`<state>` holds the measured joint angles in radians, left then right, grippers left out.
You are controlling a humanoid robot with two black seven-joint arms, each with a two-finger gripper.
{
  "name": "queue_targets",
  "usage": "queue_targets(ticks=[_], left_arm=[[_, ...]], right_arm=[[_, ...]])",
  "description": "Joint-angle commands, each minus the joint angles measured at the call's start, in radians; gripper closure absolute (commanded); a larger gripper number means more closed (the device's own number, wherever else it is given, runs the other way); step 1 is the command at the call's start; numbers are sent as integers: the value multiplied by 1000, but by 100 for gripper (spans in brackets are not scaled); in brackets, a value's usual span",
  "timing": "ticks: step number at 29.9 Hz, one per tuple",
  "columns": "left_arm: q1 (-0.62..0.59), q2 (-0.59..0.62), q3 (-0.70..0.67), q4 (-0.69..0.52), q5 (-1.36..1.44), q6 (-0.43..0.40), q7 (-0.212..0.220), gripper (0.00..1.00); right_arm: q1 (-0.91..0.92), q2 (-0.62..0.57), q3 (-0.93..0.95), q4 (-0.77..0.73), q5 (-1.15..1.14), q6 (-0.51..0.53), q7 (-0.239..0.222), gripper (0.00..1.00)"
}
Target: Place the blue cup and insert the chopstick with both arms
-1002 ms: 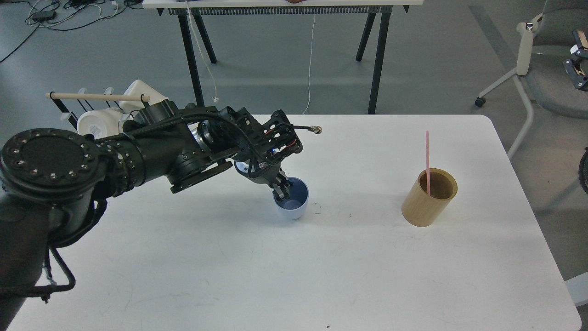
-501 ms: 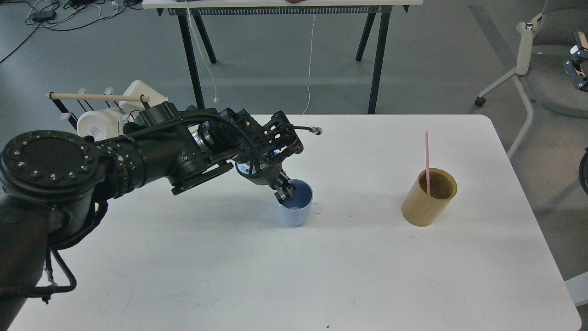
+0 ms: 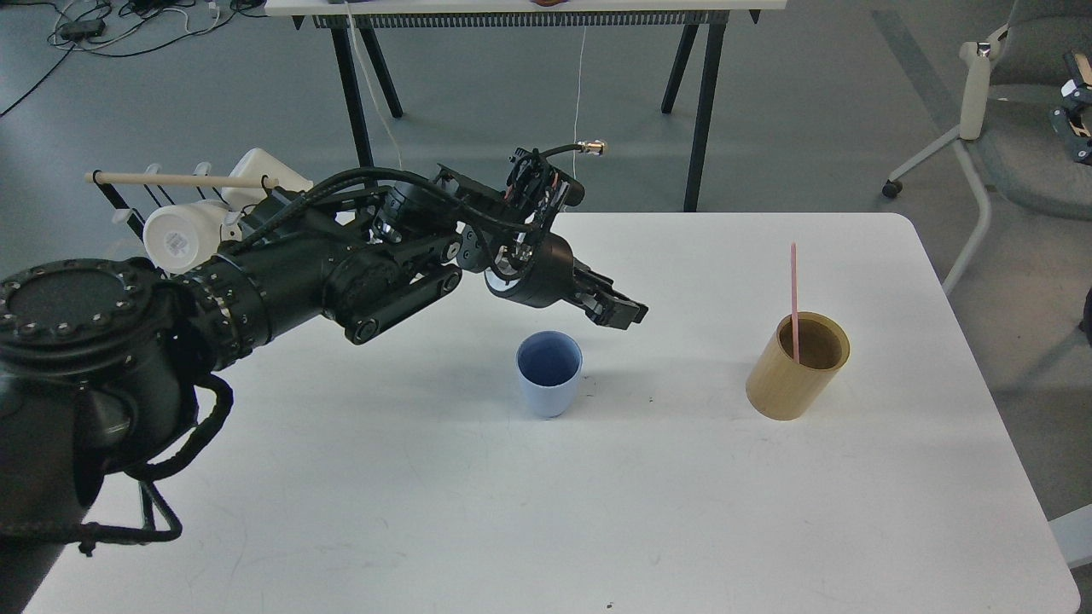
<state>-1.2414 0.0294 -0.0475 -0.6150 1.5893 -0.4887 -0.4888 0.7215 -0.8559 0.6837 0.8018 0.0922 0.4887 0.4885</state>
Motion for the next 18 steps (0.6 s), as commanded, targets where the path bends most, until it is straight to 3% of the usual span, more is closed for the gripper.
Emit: queue_targets(ticks=[1,6,11,18], left_arm=[[23,81,-107,-6,-159,0,0,0],[31,217,-281,-54,-362,0,0,0],[37,328,-341,-94,-521,0,0,0],[65,469,-457,-114,-730,0,0,0]], right_arm=[[27,-52,-15,7,-107,0,0,1],[79,-71,-13,10,-314,0,0,1],[114,-78,-10,49,-437,0,0,1],[116,-166,6,262,-743,0,0,1]])
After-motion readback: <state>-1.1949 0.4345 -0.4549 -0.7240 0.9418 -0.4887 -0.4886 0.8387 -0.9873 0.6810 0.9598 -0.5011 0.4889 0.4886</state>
